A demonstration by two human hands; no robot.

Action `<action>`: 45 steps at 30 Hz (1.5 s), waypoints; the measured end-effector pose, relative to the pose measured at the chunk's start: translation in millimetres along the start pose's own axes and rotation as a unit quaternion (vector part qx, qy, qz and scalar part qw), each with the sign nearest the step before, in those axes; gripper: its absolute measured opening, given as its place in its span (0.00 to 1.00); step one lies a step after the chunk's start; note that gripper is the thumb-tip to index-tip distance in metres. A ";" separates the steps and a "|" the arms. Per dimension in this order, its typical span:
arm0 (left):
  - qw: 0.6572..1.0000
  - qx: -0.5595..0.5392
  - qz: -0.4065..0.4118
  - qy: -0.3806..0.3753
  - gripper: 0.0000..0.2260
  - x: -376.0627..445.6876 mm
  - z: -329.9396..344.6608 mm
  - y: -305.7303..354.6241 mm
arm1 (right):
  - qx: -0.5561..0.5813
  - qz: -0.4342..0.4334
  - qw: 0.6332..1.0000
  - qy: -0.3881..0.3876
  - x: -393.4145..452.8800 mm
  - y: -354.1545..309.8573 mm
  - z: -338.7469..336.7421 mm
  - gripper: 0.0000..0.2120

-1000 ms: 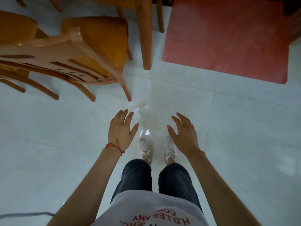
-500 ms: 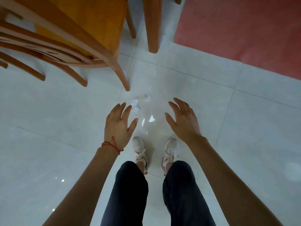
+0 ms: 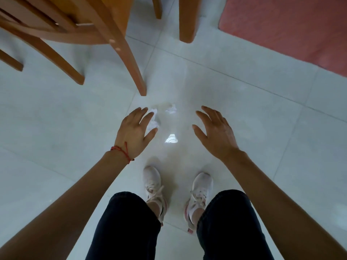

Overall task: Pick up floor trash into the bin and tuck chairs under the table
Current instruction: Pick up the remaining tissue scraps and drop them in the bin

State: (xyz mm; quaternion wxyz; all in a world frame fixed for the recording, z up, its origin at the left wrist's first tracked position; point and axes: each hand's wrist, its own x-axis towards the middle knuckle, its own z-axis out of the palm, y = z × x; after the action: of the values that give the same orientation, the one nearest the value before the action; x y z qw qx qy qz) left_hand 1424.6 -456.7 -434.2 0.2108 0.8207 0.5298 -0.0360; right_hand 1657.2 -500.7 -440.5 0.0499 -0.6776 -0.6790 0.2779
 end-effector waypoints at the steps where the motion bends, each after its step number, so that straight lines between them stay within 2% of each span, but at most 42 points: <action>1: 1.000 -0.001 0.003 -0.001 0.24 4.2 9.9 -6.5 | -0.005 -0.007 1.000 -0.003 5.1 5.2 9.1 0.21; 8: 1.000 -0.027 -0.004 0.002 0.21 32.1 81.8 -55.5 | -0.035 -0.045 0.998 -0.013 54.0 44.3 73.3 0.22; 17: 0.999 -0.053 -0.010 -0.003 0.29 73.0 168.1 -112.7 | -0.014 -0.066 0.998 0.002 120.9 77.1 159.3 0.22; 22: 0.994 -0.104 -0.032 0.022 0.24 87.6 211.8 -130.6 | -0.016 -0.088 0.996 0.005 149.4 86.9 192.5 0.22; 26: 0.973 -0.206 -0.086 0.052 0.30 97.1 235.2 -139.6 | -0.006 -0.097 0.995 0.010 164.5 89.7 210.0 0.21; 32: 0.921 -0.309 -0.226 0.077 0.32 108.6 259.9 -147.2 | 0.015 -0.092 0.995 0.018 166.1 91.1 227.5 0.21; 37: 0.892 -0.316 -0.303 0.109 0.18 125.1 269.4 -147.0 | 0.026 -0.081 0.996 0.024 159.0 96.7 238.9 0.21; 40: 0.886 -0.308 -0.330 0.105 0.15 137.6 272.7 -147.5 | 0.030 -0.075 0.996 0.032 156.7 102.5 242.0 0.21; 45: 0.891 -0.303 -0.322 0.104 0.07 148.1 276.6 -145.2 | 0.041 -0.059 0.996 0.046 156.4 107.8 244.1 0.21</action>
State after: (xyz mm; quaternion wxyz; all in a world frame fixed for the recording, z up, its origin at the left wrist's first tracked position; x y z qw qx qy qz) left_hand 1406.1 -385.6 -772.0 0.3698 0.5004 0.7692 0.1456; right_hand 1632.9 -435.9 -741.9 0.1248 -0.6460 -0.7027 0.2707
